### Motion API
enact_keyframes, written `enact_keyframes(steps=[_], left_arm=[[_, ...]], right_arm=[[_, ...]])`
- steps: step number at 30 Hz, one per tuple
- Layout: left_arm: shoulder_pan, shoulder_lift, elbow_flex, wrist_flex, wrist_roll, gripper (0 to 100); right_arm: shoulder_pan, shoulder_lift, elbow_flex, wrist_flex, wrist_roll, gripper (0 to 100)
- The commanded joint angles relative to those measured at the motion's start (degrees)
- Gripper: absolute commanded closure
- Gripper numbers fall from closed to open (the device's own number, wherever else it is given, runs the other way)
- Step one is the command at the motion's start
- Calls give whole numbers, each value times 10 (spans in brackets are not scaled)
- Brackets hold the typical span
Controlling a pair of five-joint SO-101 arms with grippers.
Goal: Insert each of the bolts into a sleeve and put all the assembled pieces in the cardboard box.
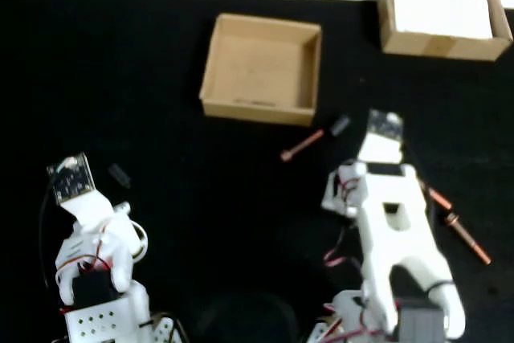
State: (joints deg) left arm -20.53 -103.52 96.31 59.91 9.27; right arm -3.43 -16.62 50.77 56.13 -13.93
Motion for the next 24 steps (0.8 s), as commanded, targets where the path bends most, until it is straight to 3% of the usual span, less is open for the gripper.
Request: enact_keyframes(steps=[1, 5, 11, 17, 24], left_arm=[[5, 0, 8, 2, 0, 987], [5, 0, 8, 2, 0, 987], [-9, -1, 8, 2, 0, 987], [-11, -1, 8, 2, 0, 988], [-11, 0, 8, 2, 0, 990]], right_arm=[[20, 36, -26, -13, 3, 757], [39, 80, -26, -59, 4, 778], [36, 125, -29, -95, 5, 995], [49, 104, -29, -85, 10, 991], [49, -102, -80, 15, 26, 991]])
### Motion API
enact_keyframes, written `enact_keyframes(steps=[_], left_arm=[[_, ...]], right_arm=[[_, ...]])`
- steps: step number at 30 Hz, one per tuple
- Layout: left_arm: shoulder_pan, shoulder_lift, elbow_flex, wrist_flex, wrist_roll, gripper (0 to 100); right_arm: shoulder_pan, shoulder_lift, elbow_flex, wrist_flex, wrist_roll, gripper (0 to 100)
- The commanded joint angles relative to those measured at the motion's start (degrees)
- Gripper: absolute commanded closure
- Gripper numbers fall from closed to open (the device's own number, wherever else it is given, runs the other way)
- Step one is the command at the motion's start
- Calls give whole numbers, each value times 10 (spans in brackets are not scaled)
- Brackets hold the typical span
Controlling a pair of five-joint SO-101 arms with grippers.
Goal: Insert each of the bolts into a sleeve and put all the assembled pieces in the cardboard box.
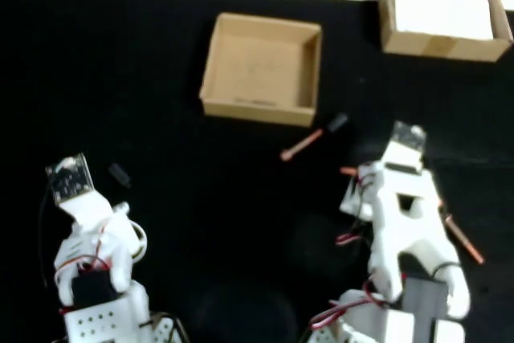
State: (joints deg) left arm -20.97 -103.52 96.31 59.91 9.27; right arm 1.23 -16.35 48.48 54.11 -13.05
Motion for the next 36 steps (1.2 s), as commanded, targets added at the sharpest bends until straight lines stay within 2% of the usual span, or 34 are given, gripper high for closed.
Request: enact_keyframes(steps=[1, 8, 12, 14, 19, 23, 26, 30, 32, 36], left_arm=[[-7, 0, 8, 2, 0, 990], [-7, 0, 8, 2, 1, 989], [-1, 0, 0, 2, 2, 987], [33, 2, -9, 2, 2, 987], [182, 3, -49, -3, 15, 987], [289, 30, -125, -10, 22, 987], [322, 138, -183, -55, 23, 987], [361, 391, -336, -77, 51, 987], [388, 532, -448, -52, 61, 987], [447, 769, -691, 53, 67, 987]], right_arm=[[2, -136, -68, 54, 25, 991], [6, -296, -85, 133, 34, 991], [48, -389, -108, 183, 33, 991], [73, -442, -117, 212, 33, 991], [145, -589, -113, 260, 59, 991], [274, -695, -112, 256, 100, 991], [391, -740, -111, 256, 111, 991], [547, -769, -87, 209, 98, 991], [612, -778, -44, 136, 88, 991], [705, -803, 58, -30, 83, 991]])
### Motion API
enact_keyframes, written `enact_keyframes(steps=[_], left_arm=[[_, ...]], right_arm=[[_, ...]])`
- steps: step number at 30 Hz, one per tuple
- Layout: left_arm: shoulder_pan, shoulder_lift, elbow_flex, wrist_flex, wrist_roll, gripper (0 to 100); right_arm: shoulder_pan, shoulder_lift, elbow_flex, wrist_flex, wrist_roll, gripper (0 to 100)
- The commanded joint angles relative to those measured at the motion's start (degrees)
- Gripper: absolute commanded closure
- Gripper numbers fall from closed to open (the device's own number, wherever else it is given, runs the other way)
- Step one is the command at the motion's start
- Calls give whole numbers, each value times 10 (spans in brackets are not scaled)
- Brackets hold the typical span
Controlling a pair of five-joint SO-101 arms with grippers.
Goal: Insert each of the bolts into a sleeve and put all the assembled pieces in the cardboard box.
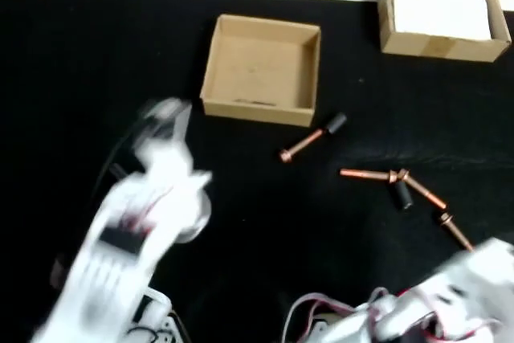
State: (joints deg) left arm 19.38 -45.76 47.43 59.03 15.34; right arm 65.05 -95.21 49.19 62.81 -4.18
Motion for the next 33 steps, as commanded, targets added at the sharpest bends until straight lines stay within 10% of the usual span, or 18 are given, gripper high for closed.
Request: enact_keyframes(steps=[1, 11, 19, 33], left_arm=[[60, 239, -261, 89, 6, 987], [243, 548, -640, 161, 2, 986], [390, 724, -848, 192, -150, 986], [390, 1056, -1249, 108, -308, 813]], right_arm=[[83, -22, 74, -153, -6, 991], [200, -99, 313, -362, -2, 991], [273, -97, 514, -621, -1, 991], [302, -91, 544, -654, 30, 991]])
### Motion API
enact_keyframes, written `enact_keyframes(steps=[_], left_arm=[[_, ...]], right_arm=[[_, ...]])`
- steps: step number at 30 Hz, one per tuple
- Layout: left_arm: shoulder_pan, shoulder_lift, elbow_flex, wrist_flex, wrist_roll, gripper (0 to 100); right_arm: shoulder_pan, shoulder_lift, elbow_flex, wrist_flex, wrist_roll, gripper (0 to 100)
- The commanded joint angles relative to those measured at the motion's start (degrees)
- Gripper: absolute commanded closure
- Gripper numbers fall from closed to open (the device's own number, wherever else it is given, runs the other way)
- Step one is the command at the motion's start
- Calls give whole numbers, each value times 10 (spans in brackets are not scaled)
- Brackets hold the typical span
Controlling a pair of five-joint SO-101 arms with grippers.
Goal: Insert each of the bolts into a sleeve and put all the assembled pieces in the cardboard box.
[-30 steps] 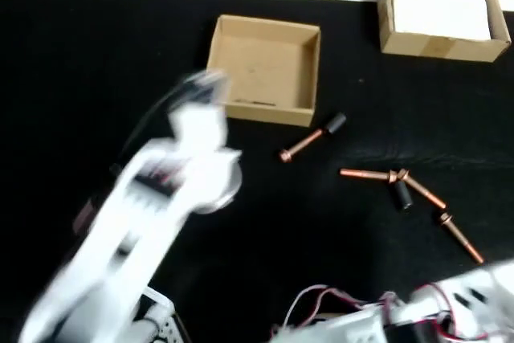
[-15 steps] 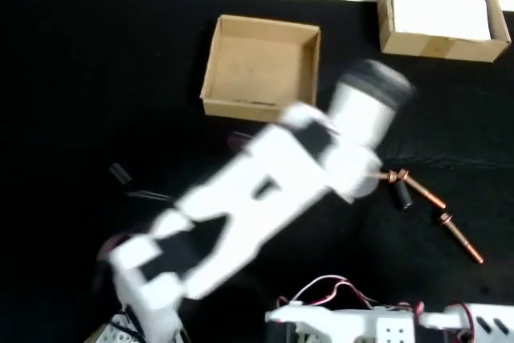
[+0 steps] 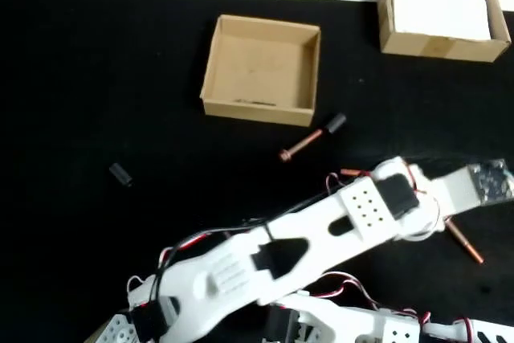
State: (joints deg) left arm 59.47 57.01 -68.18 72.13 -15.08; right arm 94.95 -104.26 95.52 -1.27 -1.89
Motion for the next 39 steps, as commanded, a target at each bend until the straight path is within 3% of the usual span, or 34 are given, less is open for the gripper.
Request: enact_keyframes(steps=[1, 21, 25, 28, 31, 36, 39], left_arm=[[-10, 44, -113, -23, -4, 823], [16, 86, -146, -105, -3, 840], [-2, 92, -172, -99, 81, 893], [-51, 83, -223, -51, 148, 998], [-115, 65, -277, 48, 219, 992], [-205, -23, -271, 262, 309, 992], [-267, -59, -268, 302, 346, 992]], right_arm=[[3, 0, 80, -13, 7, 991], [-68, -2, 80, -12, 36, 991], [-102, -6, 80, 29, 36, 991], [-151, -6, 78, 98, 36, 991], [-199, -6, 67, 188, 36, 991], [-318, -6, -24, 421, 30, 991], [-415, -6, -90, 546, -3, 991]])
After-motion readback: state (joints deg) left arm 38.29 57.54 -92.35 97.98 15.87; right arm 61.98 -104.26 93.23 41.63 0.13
